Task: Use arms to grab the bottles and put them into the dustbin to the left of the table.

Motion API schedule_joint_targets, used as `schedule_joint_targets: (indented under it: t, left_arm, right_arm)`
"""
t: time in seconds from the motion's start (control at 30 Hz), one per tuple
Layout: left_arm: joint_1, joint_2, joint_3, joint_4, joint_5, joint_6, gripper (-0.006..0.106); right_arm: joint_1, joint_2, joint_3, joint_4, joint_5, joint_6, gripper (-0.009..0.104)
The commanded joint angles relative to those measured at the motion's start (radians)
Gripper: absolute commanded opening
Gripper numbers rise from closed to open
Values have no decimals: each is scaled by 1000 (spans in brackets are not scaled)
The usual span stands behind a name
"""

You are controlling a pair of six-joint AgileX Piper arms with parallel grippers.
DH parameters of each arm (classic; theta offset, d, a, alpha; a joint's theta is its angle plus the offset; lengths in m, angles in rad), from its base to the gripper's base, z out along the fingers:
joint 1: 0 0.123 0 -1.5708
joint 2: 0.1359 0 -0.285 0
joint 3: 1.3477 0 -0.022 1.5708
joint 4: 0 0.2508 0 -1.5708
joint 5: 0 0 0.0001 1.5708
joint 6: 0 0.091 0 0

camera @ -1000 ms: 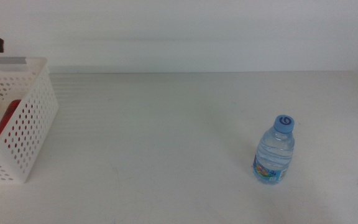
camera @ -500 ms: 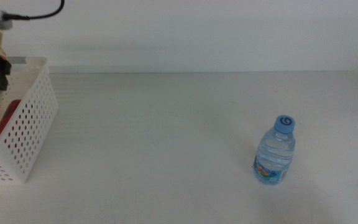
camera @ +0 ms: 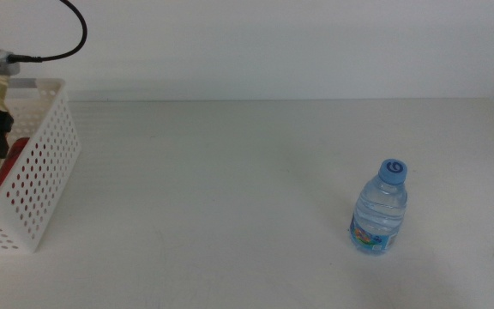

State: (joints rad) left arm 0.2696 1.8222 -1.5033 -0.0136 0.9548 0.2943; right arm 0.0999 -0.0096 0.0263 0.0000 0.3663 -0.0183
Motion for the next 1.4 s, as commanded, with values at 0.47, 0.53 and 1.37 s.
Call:
schedule_joint_targets:
  t: [0.47,0.53,1.37]
  left_arm:
    - [1,-5,-42,-74,20,28,16]
    - [1,-4,-42,-83,30,52,30]
    - [-6,-180,-38,-335,2,87,87]
  right_arm:
    - [-3,-27,-6,0,-56,-13,57]
    - [-3,-27,-6,0,-56,-13,57]
    - [-3,-27,-6,0,-56,-13,57]
